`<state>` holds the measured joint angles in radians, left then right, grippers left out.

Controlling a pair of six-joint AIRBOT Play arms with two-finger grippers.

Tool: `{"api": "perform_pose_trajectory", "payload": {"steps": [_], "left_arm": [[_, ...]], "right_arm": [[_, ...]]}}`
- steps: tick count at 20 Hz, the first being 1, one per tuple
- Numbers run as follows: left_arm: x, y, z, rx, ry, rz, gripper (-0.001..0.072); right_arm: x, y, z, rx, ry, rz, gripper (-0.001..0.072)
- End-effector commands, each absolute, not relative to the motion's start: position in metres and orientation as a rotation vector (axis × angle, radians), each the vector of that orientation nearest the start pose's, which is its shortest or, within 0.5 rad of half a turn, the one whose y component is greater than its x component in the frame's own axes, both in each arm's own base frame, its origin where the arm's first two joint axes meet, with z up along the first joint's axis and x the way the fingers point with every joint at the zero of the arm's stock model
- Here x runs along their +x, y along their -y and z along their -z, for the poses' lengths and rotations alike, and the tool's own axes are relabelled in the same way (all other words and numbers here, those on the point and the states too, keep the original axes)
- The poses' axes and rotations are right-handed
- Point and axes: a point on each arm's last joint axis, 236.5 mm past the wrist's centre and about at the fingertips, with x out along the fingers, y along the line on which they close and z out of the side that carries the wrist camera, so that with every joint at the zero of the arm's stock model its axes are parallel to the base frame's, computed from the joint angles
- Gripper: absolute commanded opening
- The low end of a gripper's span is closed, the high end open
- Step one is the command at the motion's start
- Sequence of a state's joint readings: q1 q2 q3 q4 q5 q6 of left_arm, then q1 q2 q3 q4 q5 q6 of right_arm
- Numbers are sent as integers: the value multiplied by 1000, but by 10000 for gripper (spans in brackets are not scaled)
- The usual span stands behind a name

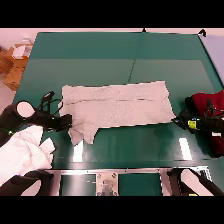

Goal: Fold the shirts.

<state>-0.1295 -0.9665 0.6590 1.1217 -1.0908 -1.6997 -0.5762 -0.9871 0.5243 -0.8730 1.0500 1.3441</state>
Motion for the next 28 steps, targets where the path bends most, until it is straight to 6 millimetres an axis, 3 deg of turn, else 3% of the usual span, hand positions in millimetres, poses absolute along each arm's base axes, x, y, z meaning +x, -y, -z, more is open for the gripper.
{"api": "perform_pose_trajectory", "payload": {"steps": [1,5,7,9,12,17,18,19,20,21,24,26,28], "left_arm": [[264,123,14,-435,-1381,219,19],[314,125,-27,-393,-1233,258,19],[342,128,-35,-374,-1203,273,19],[371,132,-35,-353,-1202,286,19],[421,134,-26,-342,-1183,273,20],[492,140,20,-333,-1175,259,22],[506,139,22,-334,-1140,249,103],[520,135,18,-326,-1085,236,415],[529,132,13,-315,-1045,226,684],[533,125,7,-307,-1034,214,703],[527,100,-4,-315,-1093,194,703],[517,84,-7,-340,-1149,180,703],[508,81,-5,-371,-1190,186,703]], "right_arm": [[286,24,33,916,-1111,76,11],[340,20,-18,841,-959,-5,10],[372,15,-35,805,-925,-35,11],[402,14,-39,789,-918,-53,10],[448,14,-22,794,-951,-66,11],[517,6,39,857,-1017,-86,13],[529,8,46,863,-1012,-96,31],[540,10,49,860,-1011,-106,164],[545,15,46,860,-1013,-122,317],[548,23,37,828,-1007,-155,401],[533,59,15,709,-1023,-232,443],[511,82,27,689,-1096,-207,503],[492,88,46,689,-1183,-216,503]]}}
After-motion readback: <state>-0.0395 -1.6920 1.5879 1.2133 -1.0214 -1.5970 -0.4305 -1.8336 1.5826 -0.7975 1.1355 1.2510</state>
